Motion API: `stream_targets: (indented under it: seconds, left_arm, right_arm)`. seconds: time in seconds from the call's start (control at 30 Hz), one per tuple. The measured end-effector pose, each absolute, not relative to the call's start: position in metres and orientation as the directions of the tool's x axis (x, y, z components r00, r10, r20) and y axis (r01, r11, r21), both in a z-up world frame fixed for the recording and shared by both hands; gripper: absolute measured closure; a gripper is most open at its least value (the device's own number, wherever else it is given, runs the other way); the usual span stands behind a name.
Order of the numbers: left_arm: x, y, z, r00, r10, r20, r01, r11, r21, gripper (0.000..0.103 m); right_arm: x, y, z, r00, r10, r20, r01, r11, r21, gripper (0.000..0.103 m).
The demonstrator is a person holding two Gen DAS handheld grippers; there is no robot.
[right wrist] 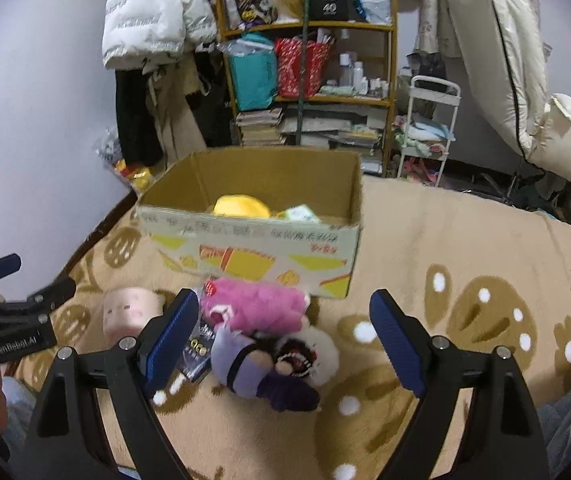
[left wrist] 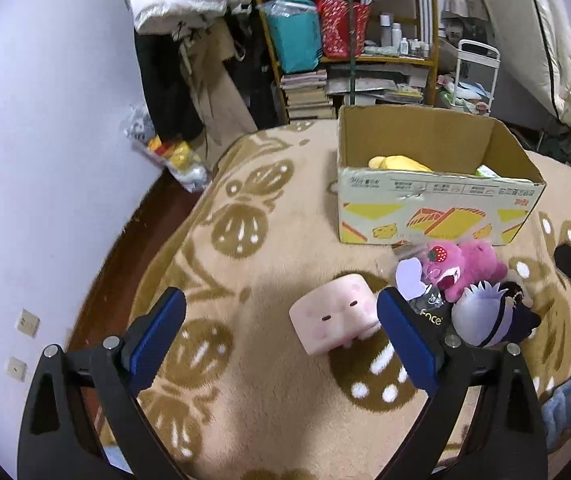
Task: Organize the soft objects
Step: 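Move both tools back toward the remaining toys beside the box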
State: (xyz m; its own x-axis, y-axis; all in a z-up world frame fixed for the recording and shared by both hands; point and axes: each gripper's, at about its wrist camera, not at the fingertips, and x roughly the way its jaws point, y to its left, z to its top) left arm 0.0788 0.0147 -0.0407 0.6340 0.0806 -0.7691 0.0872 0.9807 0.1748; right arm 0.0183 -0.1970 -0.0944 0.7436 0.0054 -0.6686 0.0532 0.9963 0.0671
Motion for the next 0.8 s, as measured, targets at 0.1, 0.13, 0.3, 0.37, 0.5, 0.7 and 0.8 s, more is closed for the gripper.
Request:
stream_targets:
  seconds: [0.1,0.13,0.3,0.37,0.5,0.7,0.8]
  left_arm:
    - [0.084,0.017,-0.044,0.622,0.089,-0.778,0.074,0.982,0.172,0.008]
    - [0.086,0.018,-0.046,0.616,0.088,-0.783,0.072,0.983,0.167,0.008]
    - [0.095,0.019,-0.056,0.591,0.076,-0.803,0.074,0.986,0.148,0.008]
    - [0.099,0.017,-0.060,0.585,0.076,-0.808,0.080,0.985,0.151,0.008]
    - [0.106,0.013,-0.069,0.565,0.072,-0.822,0.095,0.984,0.152,0.008]
    - [0.121,0.008,-0.087,0.525,0.064,-0.849,0.115,0.983,0.146,0.008]
    - [0.126,0.007,-0.096,0.504,0.062,-0.861,0.121,0.983,0.141,0.008]
  right_arm:
    - [0.021,-0.191,-0.102,0.729,-0.010,-0.684,0.060,0.997,0.049,0.012]
    - [0.022,-0.188,-0.105,0.725,-0.015,-0.689,0.063,0.997,0.045,0.012]
    - [0.028,-0.178,-0.117,0.701,-0.012,-0.713,0.046,0.999,0.028,0.012]
    - [0.030,-0.175,-0.122,0.692,-0.004,-0.722,0.034,0.999,0.028,0.012]
    - [0.035,-0.169,-0.130,0.670,0.007,-0.742,0.016,1.000,0.023,0.012]
    - [0.044,-0.159,-0.146,0.630,0.012,-0.777,-0.009,1.000,0.008,0.012]
    - [0.048,-0.157,-0.153,0.606,0.013,-0.795,-0.017,1.000,0.003,0.012]
